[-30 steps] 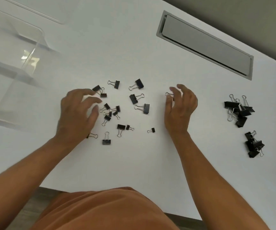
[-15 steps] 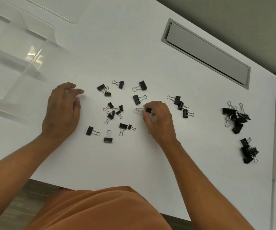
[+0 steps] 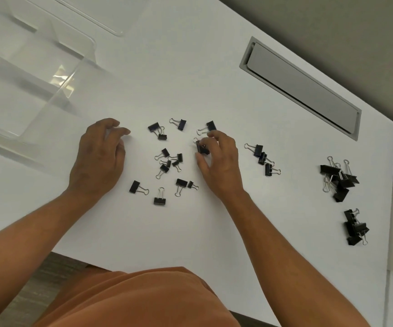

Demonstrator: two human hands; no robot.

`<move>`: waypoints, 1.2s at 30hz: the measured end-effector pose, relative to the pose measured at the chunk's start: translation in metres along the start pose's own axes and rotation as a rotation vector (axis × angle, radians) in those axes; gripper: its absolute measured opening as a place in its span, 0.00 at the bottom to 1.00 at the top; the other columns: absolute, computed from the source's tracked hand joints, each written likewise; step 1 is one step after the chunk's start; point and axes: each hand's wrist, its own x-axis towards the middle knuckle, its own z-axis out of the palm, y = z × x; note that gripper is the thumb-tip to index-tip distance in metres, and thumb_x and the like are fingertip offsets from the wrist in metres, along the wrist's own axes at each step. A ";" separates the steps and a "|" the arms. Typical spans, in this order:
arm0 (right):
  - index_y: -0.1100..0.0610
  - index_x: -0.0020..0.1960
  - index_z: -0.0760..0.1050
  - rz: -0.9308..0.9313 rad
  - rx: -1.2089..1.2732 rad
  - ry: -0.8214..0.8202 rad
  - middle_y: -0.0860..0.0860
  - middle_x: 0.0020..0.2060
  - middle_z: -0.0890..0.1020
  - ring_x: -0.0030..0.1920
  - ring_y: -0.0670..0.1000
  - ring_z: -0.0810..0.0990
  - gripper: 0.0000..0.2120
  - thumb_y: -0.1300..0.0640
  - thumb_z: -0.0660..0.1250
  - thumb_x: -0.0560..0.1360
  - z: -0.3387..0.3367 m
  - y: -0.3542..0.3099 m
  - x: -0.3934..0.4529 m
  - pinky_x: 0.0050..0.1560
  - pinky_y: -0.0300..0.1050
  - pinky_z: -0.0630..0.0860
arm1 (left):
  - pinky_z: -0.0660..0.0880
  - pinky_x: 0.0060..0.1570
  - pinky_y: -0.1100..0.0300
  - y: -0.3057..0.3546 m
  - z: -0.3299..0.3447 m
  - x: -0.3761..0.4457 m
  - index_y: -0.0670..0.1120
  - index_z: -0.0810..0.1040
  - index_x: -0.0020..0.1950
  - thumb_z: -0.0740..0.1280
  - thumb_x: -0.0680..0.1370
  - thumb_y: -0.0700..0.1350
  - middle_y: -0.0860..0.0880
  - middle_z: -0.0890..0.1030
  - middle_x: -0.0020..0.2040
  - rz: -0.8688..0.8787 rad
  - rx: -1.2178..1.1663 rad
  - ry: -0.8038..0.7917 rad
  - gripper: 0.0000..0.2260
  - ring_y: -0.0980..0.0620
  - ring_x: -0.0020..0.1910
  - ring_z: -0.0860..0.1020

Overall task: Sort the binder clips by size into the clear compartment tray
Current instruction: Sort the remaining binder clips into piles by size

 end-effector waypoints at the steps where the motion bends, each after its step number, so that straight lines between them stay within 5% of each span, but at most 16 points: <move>1: 0.56 0.63 0.79 -0.024 -0.011 -0.012 0.53 0.67 0.77 0.66 0.57 0.75 0.12 0.59 0.71 0.79 0.000 0.000 0.001 0.66 0.51 0.71 | 0.67 0.67 0.45 0.000 0.000 0.000 0.42 0.78 0.67 0.63 0.82 0.35 0.40 0.74 0.68 0.003 0.000 -0.001 0.14 0.38 0.68 0.72; 7: 0.61 0.65 0.80 -0.117 0.001 -0.017 0.57 0.63 0.81 0.62 0.60 0.78 0.15 0.67 0.70 0.80 0.007 0.013 0.012 0.62 0.52 0.76 | 0.67 0.67 0.45 0.000 0.001 0.001 0.43 0.78 0.67 0.64 0.81 0.34 0.41 0.74 0.68 0.002 0.005 -0.004 0.15 0.38 0.68 0.72; 14: 0.64 0.64 0.80 -0.070 0.078 0.121 0.59 0.58 0.81 0.58 0.58 0.77 0.14 0.71 0.71 0.78 -0.005 0.011 0.032 0.64 0.26 0.63 | 0.67 0.66 0.45 0.000 0.003 0.000 0.43 0.78 0.67 0.64 0.81 0.33 0.41 0.75 0.69 0.005 0.017 0.007 0.15 0.39 0.69 0.73; 17: 0.60 0.66 0.80 -0.037 0.051 0.091 0.56 0.59 0.79 0.58 0.57 0.75 0.16 0.68 0.68 0.80 -0.005 0.016 0.045 0.61 0.31 0.69 | 0.67 0.66 0.45 -0.001 0.003 0.001 0.42 0.78 0.67 0.64 0.81 0.33 0.41 0.74 0.69 0.014 0.016 0.006 0.15 0.39 0.68 0.72; 21: 0.54 0.66 0.79 -0.037 -0.097 -0.062 0.52 0.63 0.77 0.60 0.58 0.72 0.13 0.55 0.62 0.84 0.008 0.026 0.045 0.59 0.54 0.74 | 0.67 0.66 0.45 -0.002 0.003 0.001 0.42 0.78 0.67 0.64 0.80 0.33 0.40 0.74 0.69 0.007 0.019 0.002 0.16 0.39 0.68 0.73; 33: 0.55 0.57 0.78 0.022 -0.154 -0.006 0.52 0.60 0.77 0.56 0.57 0.73 0.08 0.53 0.63 0.84 0.003 0.042 0.021 0.55 0.54 0.69 | 0.69 0.64 0.44 0.001 0.001 0.001 0.42 0.78 0.66 0.63 0.81 0.33 0.40 0.74 0.68 0.010 0.041 -0.004 0.15 0.38 0.67 0.73; 36: 0.55 0.56 0.77 -0.011 -0.269 0.049 0.51 0.57 0.78 0.55 0.56 0.75 0.07 0.53 0.63 0.84 -0.007 0.060 0.004 0.63 0.56 0.68 | 0.69 0.64 0.43 0.003 0.001 0.001 0.41 0.78 0.66 0.63 0.81 0.33 0.40 0.74 0.68 0.008 0.033 0.007 0.15 0.38 0.67 0.73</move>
